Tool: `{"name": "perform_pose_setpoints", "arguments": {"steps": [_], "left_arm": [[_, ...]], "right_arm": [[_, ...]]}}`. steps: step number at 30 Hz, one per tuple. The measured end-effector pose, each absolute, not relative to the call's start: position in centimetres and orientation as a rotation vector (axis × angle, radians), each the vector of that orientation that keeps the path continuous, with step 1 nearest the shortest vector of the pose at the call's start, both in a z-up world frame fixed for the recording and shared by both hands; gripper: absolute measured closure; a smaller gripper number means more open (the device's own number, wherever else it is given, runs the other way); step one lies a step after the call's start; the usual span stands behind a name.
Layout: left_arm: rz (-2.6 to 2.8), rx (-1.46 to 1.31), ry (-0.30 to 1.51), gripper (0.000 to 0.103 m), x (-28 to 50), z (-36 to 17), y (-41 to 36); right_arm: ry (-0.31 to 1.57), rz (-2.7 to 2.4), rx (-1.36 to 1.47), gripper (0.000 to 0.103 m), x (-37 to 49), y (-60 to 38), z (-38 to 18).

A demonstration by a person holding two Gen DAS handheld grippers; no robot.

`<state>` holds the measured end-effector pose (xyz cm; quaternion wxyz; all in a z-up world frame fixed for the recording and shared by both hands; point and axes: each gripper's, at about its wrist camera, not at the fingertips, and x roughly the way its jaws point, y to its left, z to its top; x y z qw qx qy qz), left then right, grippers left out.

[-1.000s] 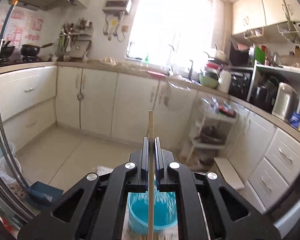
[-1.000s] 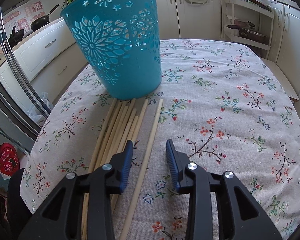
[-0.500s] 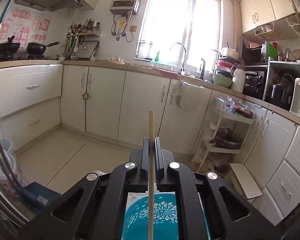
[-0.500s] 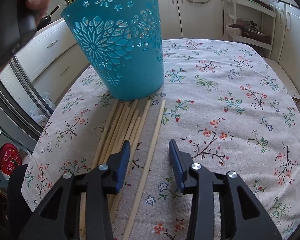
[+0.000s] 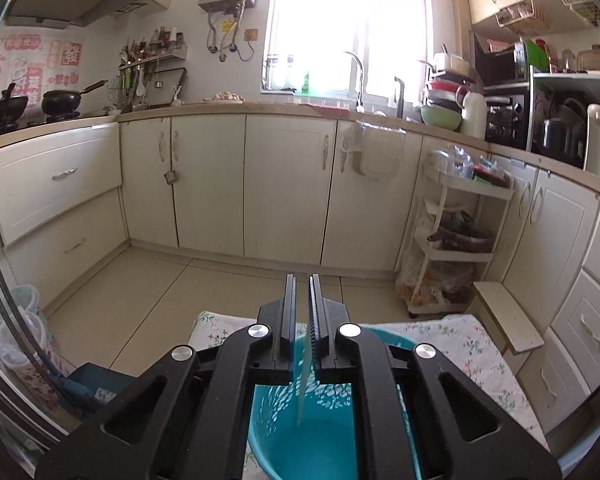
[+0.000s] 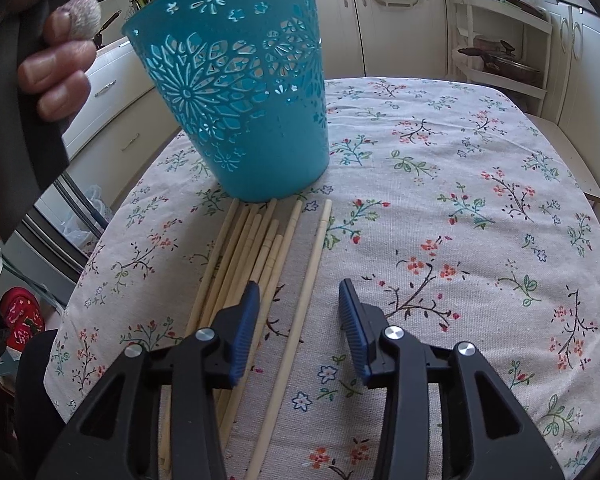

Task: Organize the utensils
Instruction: 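Lift the skewer over the teal cup and open the left gripper, then withdraw the left gripper from the cup back toward the table, then close the right gripper on a single wooden skewer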

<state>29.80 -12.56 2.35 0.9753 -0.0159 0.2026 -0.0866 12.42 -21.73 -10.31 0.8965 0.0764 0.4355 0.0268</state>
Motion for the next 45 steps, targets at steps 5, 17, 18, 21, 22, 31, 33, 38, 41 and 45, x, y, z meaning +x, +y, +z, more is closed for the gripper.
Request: {"name": "perform_pose_setpoints", "arguments": {"steps": [5,17,18,21,22,31,33,38,41,45], "left_arm": [[-0.147,-0.045,0.416,0.069,27.9,2.6,-10.4],[0.017,-0.094,0.63,0.028,22.3,-4.8,-1.3],[0.018,-0.103,0.676,0.028,22.2,-6.4,-0.8],[0.026,-0.119,0.761,0.028,22.1,-9.4,-0.1],[0.023,-0.125,0.785,0.028,22.1,-10.4,0.1],[-0.009,-0.136,0.831,0.021,22.3,-12.4,0.0],[-0.025,-0.106,0.832,0.021,22.4,-12.3,-0.7],[-0.037,-0.092,0.839,0.02,22.5,-12.3,-1.1],[-0.032,-0.107,0.844,0.02,22.6,-12.4,-0.8],[-0.029,-0.106,0.846,0.02,22.5,-12.5,-0.8]], "right_arm": [[0.902,0.054,0.156,0.062,12.4,-21.7,-10.3],[0.911,0.01,0.059,0.085,12.4,-20.6,-10.3],[0.915,-0.003,0.03,0.088,12.4,-20.5,-10.3],[0.955,0.01,0.057,0.09,12.0,-21.7,-10.0],[0.962,0.013,0.056,0.09,11.9,-21.9,-9.9],[0.941,-0.011,0.004,0.087,12.9,-21.2,-10.2],[0.943,-0.022,0.012,0.091,12.9,-21.6,-10.2],[0.957,0.012,0.123,0.092,12.6,-23.3,-10.0],[0.963,0.037,0.209,0.092,12.4,-24.1,-10.0],[0.952,0.052,0.237,0.092,11.8,-24.4,-9.3]]}}
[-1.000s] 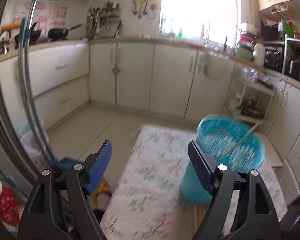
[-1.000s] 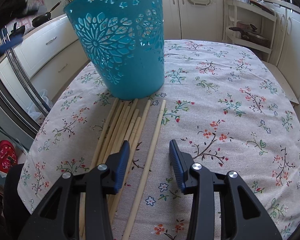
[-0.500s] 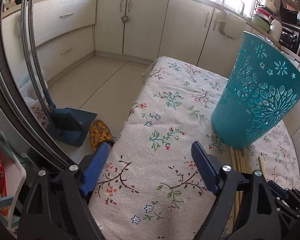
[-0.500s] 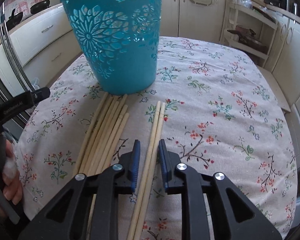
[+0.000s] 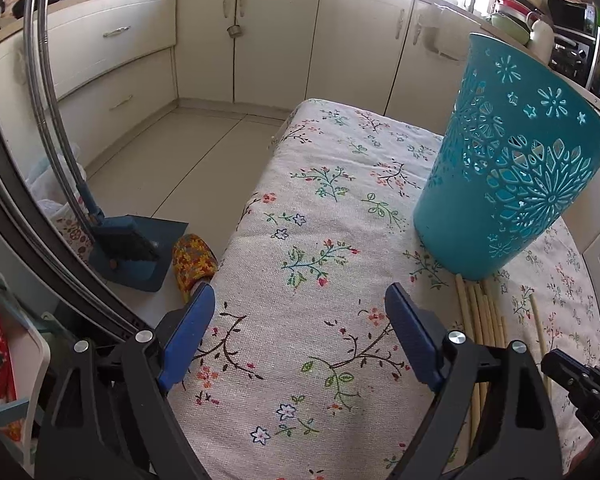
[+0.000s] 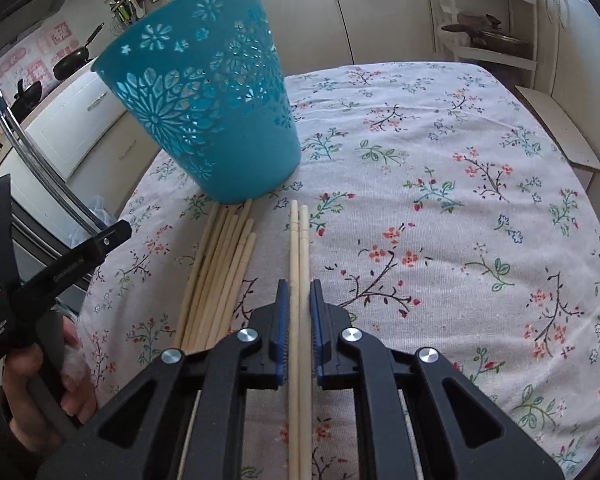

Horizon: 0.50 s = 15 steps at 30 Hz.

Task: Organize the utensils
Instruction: 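Close the right gripper on a single wooden skewer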

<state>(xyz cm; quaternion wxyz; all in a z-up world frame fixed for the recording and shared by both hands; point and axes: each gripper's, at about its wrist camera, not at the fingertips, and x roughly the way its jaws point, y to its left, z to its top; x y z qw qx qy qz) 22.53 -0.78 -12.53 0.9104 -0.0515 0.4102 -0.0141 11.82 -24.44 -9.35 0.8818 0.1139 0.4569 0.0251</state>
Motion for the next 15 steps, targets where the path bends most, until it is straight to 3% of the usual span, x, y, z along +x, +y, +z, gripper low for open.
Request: {"name": "perform_pose_setpoints", "arguments": {"steps": [15], "left_arm": [[-0.029,-0.107,0.858,0.02,22.7,-12.7,-0.9]], "right_arm": [[0.985,0.098,0.19,0.092,12.1,-22.7,-10.6]]}}
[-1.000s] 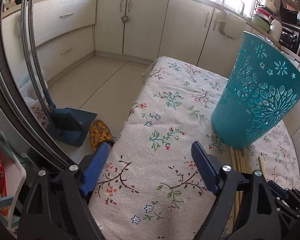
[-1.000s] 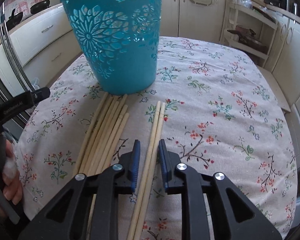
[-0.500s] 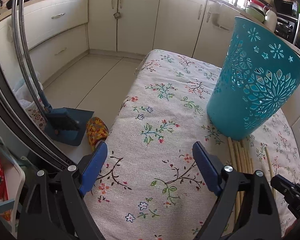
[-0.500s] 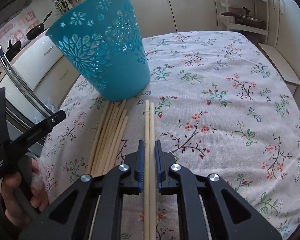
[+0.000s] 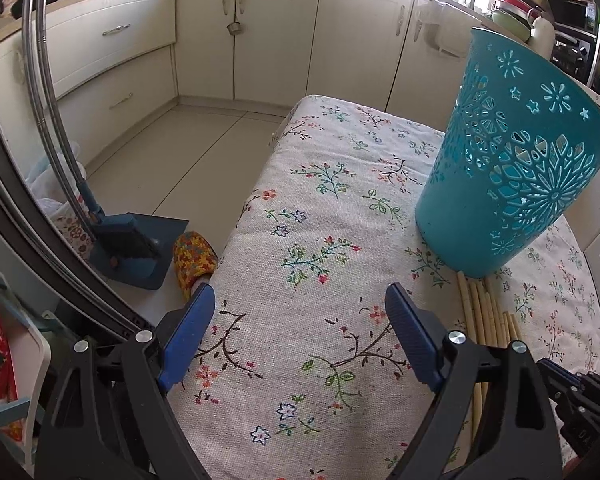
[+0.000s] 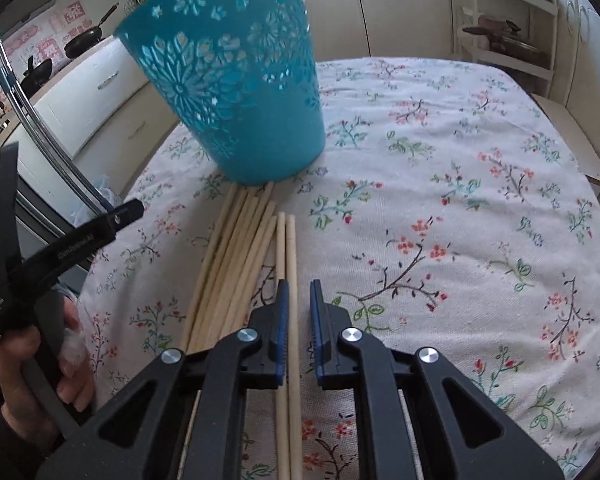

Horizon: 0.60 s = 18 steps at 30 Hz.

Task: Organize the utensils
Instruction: 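Close the right gripper on a single wooden skewer, then lift the skewer over the teal cup and open the right gripper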

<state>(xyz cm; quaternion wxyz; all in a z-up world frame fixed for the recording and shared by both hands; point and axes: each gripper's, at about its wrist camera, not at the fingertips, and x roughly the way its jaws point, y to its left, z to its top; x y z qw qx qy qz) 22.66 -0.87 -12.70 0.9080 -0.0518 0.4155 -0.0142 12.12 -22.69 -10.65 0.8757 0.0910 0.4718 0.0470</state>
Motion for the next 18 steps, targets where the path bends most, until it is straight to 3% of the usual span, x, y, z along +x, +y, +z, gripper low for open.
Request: {"name": "perform_pose_setpoints", "arguments": {"steps": [6,11,18], "left_arm": [[-0.03,-0.106,0.861,0.02,22.7,-12.7,-0.9],[-0.029,-0.115,0.861,0.02,22.6,-12.8,-0.9],[-0.028,-0.091,0.868,0.02,22.8,-12.8,-1.1]], "right_arm": [[0.948,0.063,-0.031,0.095,12.7,-20.2,-11.1],[0.947,0.068,0.143,0.097,13.0,-22.4,-10.2],[0.628,0.213,0.463,0.097,13.0,-26.8,1.2]]}}
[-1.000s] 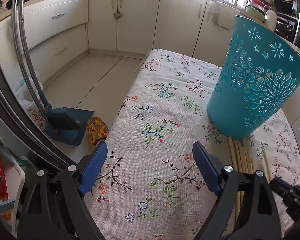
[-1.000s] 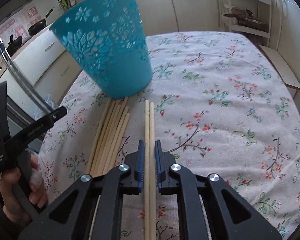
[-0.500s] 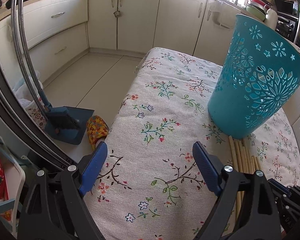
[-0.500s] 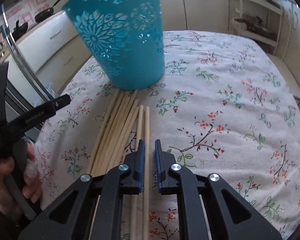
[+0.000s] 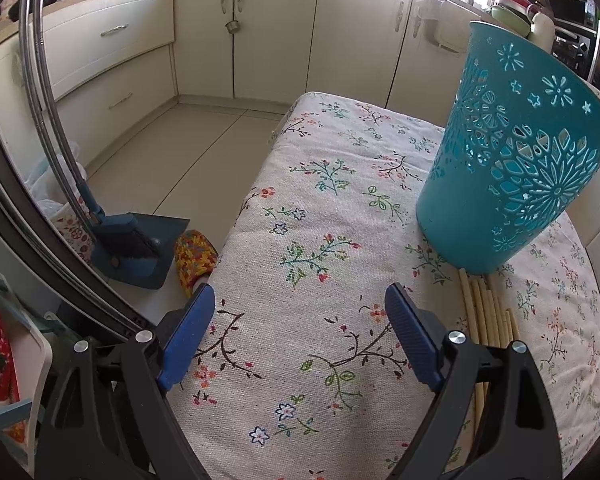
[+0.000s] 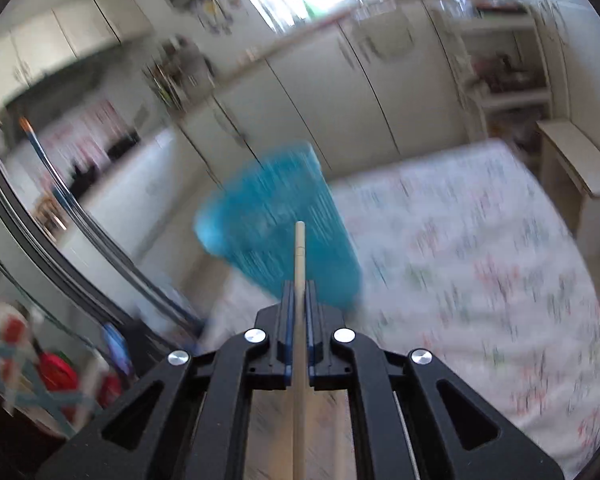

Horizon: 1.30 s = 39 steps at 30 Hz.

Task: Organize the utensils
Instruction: 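Lift the skewer over the teal cup and open the right gripper, then lower the left gripper to the skewers and close on one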

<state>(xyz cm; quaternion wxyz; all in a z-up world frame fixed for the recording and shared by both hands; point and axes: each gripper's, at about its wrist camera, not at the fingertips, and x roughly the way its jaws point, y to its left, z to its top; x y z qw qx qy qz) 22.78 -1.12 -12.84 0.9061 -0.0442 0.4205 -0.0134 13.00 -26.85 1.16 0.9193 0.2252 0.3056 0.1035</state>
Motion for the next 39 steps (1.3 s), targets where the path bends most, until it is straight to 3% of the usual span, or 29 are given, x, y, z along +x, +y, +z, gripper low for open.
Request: {"name": "perform_pose_setpoints", "arguments": {"steps": [5,10,14,24,32,39], "left_arm": [[-0.021,-0.095,0.872,0.02,22.8,-12.9,-1.2],[-0.019,-0.108,0.872,0.02,22.9,-12.9,-0.9],[-0.025,-0.107,0.867,0.02,22.9,-12.9,-0.9],[-0.017,-0.104,0.87,0.02,22.9,-12.9,-1.0],[-0.005,-0.09,0.874,0.02,22.9,-12.9,-1.2],[-0.003,-0.091,0.877,0.02,23.0,-12.9,-1.1]], "right_arm": [[0.332,0.3,0.452,0.097,18.6,-24.9,9.9],[0.307,0.225,0.411,0.097,25.8,-22.5,8.7],[0.401,0.189,0.379,0.097,27.0,-22.4,5.3],[0.48,0.232,0.289,0.089,16.5,-22.6,2.3],[0.849,0.145,0.173,0.084,10.8,-22.7,-7.7],[0.939,0.119,0.045,0.082,12.2,-20.7,-10.4]]}}
